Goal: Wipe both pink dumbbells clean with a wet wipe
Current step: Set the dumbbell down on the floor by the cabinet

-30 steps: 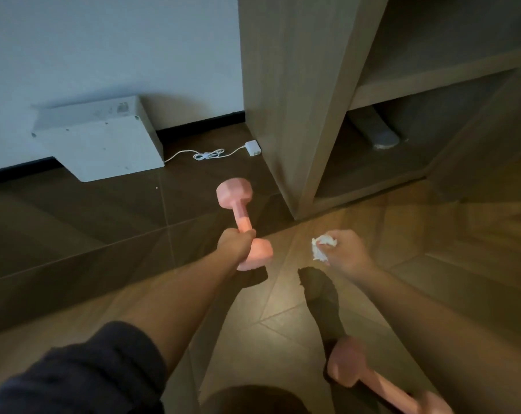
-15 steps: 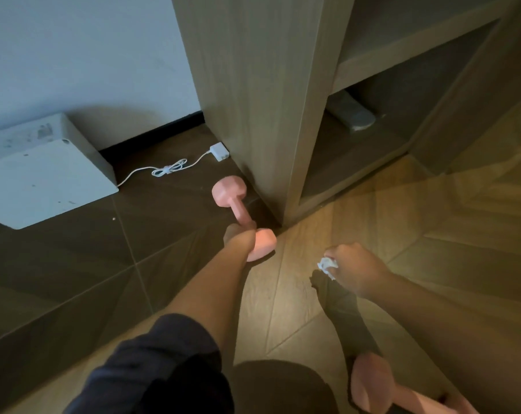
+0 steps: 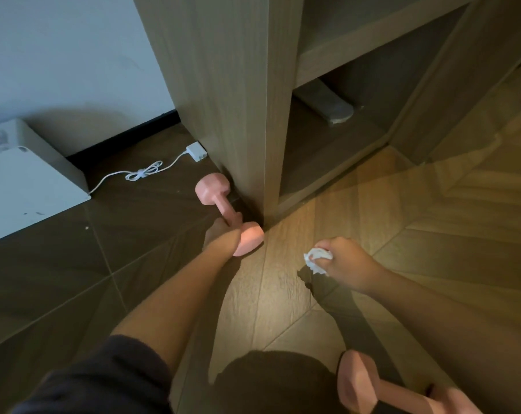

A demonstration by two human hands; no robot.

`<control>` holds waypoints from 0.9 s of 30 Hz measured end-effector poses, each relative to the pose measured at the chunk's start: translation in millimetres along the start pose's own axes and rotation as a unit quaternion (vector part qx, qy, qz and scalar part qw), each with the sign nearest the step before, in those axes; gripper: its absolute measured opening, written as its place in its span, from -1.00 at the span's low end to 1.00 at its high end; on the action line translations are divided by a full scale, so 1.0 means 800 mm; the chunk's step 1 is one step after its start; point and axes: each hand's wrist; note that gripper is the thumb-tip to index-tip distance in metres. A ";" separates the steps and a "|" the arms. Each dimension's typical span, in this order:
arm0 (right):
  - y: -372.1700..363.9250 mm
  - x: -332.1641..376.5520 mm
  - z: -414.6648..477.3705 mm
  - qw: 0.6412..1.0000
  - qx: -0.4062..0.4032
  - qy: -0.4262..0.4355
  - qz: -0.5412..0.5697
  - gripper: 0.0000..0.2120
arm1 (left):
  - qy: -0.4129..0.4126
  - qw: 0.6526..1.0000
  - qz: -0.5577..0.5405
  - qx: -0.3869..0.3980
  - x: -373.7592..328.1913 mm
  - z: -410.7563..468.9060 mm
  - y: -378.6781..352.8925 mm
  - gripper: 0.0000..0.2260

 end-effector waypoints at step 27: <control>0.013 -0.016 -0.043 1.000 0.010 -0.007 -0.009 -0.87 | -0.199 0.956 0.212 -0.034 -0.003 -0.010 0.000 -0.55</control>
Point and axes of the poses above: each hand's wrist, its own z-axis towards the middle knuckle, its own y-axis out of the back of the hand, x = y × z, and after that the axes turned 12 degrees about y, right-handed
